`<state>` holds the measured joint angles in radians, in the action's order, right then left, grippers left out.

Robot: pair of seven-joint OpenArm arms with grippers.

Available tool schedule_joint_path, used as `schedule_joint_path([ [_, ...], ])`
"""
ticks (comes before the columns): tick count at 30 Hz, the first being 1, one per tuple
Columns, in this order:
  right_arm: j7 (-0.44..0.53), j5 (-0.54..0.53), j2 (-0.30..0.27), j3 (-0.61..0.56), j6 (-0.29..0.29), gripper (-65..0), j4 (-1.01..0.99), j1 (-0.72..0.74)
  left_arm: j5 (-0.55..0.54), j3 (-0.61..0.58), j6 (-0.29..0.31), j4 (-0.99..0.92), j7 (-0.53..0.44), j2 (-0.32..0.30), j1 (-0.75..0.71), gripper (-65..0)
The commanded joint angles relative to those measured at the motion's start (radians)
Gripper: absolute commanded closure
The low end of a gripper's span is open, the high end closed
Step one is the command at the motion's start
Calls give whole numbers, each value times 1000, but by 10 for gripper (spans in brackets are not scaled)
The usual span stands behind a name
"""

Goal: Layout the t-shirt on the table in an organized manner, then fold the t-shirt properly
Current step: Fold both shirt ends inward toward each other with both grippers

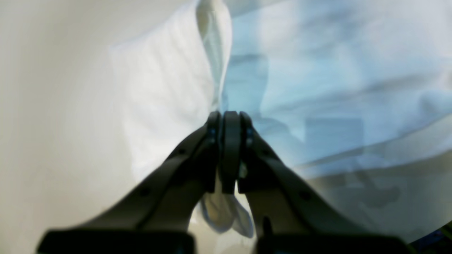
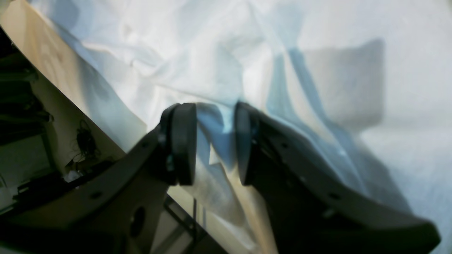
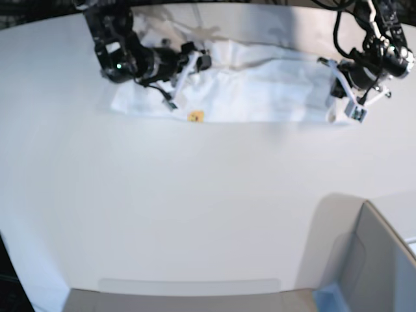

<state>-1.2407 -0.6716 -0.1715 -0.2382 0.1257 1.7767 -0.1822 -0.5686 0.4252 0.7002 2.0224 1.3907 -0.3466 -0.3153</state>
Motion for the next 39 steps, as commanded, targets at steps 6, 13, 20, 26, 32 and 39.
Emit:
schedule_joint_path([
  [6,-9,43,-3,-63,5,-199,-61,40,-9,-27,-2,18,6,44,12,0],
  [13,-9,85,23,-83,5,-199,-90,43,-120,-137,-2,18,6,54,57,0],
  [20,-11,155,39,-94,5,-199,-90,37,-173,-153,-2,14,6,93,101,0],
  [26,-15,154,36,-94,5,-199,-87,37,-173,-190,-2,14,6,93,98,0],
  [32,-15,154,33,-94,5,-199,-87,37,-170,-233,-2,13,6,88,67,0],
  [39,-17,154,31,-94,5,-199,-85,37,-20,-251,-2,11,6,96,43,0],
])
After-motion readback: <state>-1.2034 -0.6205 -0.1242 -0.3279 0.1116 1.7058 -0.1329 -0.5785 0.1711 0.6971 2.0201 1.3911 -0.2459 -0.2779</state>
